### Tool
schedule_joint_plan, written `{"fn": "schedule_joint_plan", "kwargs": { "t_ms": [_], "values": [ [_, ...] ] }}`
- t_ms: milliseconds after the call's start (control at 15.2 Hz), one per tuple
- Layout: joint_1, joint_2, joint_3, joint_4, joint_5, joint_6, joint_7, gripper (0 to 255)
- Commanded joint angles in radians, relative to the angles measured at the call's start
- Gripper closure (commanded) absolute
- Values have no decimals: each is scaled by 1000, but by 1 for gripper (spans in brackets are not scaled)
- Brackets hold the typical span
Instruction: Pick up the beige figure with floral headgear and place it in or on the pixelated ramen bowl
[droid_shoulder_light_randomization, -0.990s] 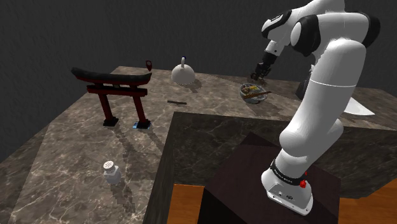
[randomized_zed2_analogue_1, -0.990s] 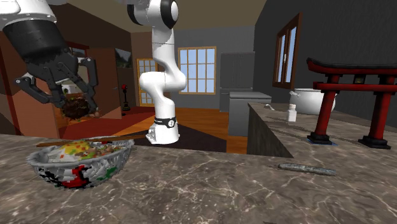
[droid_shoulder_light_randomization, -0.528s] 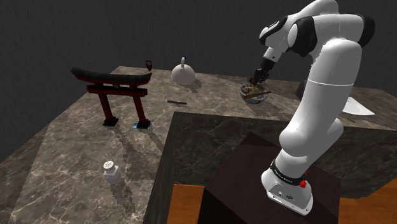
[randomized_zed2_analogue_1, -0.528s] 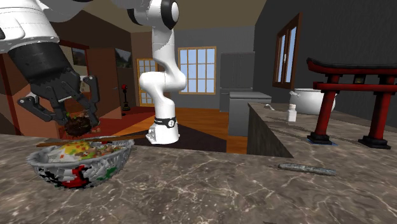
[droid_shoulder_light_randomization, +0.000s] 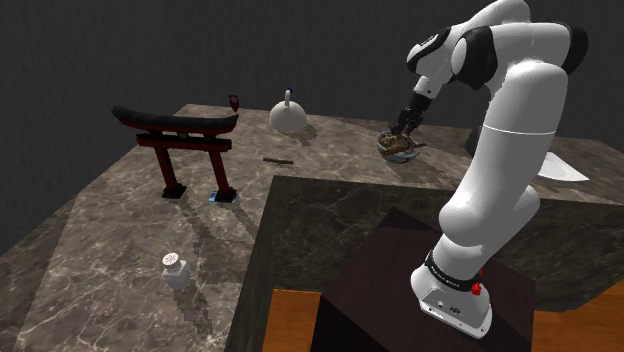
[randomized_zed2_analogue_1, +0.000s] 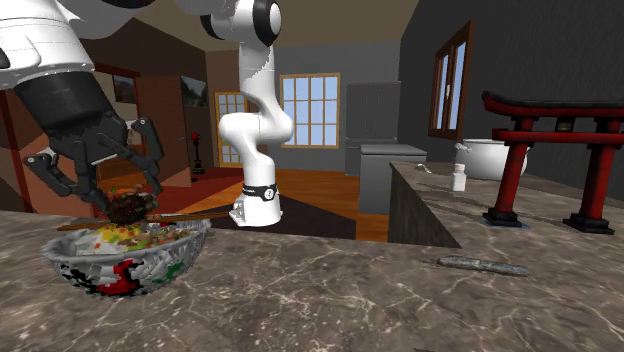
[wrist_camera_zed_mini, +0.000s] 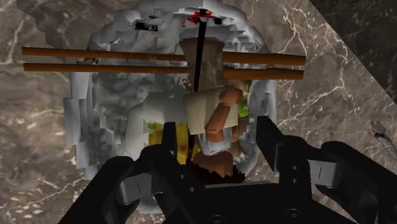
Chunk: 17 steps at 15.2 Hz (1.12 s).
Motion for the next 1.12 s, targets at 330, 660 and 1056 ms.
{"fn": "schedule_joint_plan", "kwargs": {
  "t_ms": [330, 660, 1056],
  "values": [
    [-6, -1, -4, 31, -5, -32, 4, 0],
    [-27, 4, -15, 124, -14, -123, 10, 0],
    [-27, 4, -15, 125, -14, -124, 10, 0]
  ]
}}
